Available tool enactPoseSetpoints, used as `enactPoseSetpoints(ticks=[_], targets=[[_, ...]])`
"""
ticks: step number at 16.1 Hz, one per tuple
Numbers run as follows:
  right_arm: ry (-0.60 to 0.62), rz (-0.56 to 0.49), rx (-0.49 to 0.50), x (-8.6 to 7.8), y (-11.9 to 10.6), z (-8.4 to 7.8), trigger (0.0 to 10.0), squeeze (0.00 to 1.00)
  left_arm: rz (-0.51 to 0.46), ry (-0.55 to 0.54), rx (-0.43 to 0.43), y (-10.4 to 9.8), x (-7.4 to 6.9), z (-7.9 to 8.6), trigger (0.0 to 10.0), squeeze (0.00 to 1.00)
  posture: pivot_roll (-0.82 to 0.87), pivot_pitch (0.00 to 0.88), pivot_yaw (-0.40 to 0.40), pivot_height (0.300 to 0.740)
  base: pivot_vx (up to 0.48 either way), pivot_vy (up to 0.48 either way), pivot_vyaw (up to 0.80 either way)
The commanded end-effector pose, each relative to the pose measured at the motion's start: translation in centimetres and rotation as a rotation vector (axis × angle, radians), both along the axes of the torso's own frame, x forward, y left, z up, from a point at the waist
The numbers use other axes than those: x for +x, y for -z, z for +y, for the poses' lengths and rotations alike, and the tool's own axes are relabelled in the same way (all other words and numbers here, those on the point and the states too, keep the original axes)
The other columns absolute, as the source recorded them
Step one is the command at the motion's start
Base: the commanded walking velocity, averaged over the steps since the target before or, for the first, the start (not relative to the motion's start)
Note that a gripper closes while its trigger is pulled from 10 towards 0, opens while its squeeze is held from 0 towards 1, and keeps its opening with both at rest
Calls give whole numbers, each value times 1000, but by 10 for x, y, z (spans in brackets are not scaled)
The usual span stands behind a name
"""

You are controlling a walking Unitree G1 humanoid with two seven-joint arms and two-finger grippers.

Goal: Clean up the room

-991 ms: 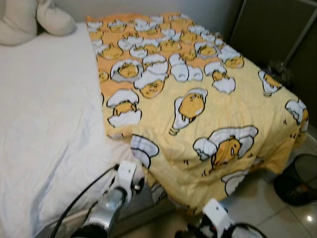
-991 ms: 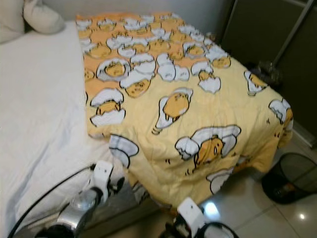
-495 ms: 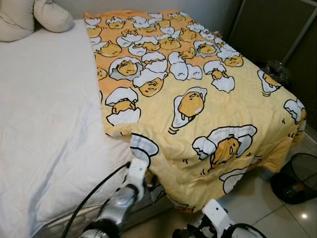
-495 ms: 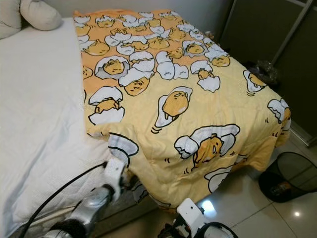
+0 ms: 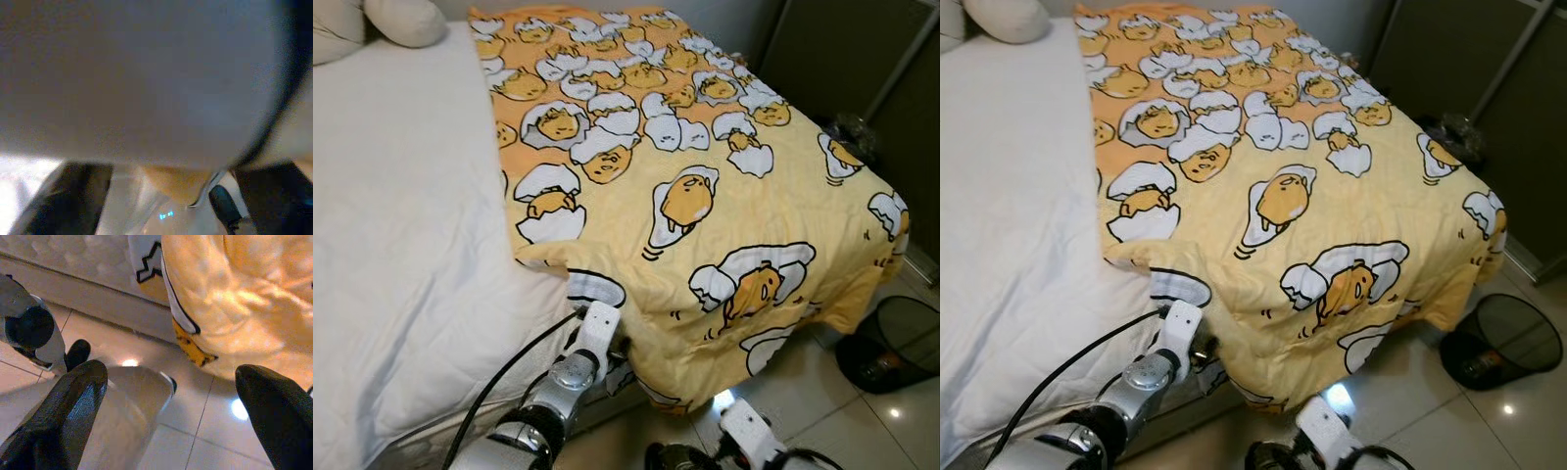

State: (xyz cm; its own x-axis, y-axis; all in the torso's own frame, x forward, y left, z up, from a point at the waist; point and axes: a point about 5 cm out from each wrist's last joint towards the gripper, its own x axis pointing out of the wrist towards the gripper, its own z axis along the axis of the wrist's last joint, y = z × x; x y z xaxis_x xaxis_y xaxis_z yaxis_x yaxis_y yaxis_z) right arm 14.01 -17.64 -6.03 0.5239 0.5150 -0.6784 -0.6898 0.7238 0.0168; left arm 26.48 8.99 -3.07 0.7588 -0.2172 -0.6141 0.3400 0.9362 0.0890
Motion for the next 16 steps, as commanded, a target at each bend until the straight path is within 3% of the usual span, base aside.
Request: enactPoseSetpoints(ticks=[1, 4, 7, 12, 15, 16], targets=[[-2, 9, -12, -5, -1, -3, 10000, 24, 17, -33, -9, -1, 3, 0, 0, 0, -307, 125, -51, 735, 0, 0, 0], [22, 13, -13, -9, -1, 1, 10000, 20, 35, -101, -43, -3, 8, 6, 0, 0, -330, 139, -37, 735, 0, 0, 0], [37, 22, -11, -14, -4, 7, 10000, 20, 83, -186, -89, 1, 4, 14, 0, 0, -330, 152, -34, 735, 0, 0, 0], [32, 28, -20, -12, -5, 8, 10000, 24, 20, 47, 41, 4, -5, -1, 0, 0, -301, 145, -36, 735, 0, 0, 0], [34, 31, -23, -8, -2, 9, 10000, 20, -4, 141, 93, 13, -18, 6, 0, 0, -266, 114, -15, 735, 0, 0, 0], [43, 24, -19, -5, -1, 9, 10000, 20, -16, 188, 125, 19, -29, 17, 0, 0, -249, 100, -6, 735, 0, 0, 0]])
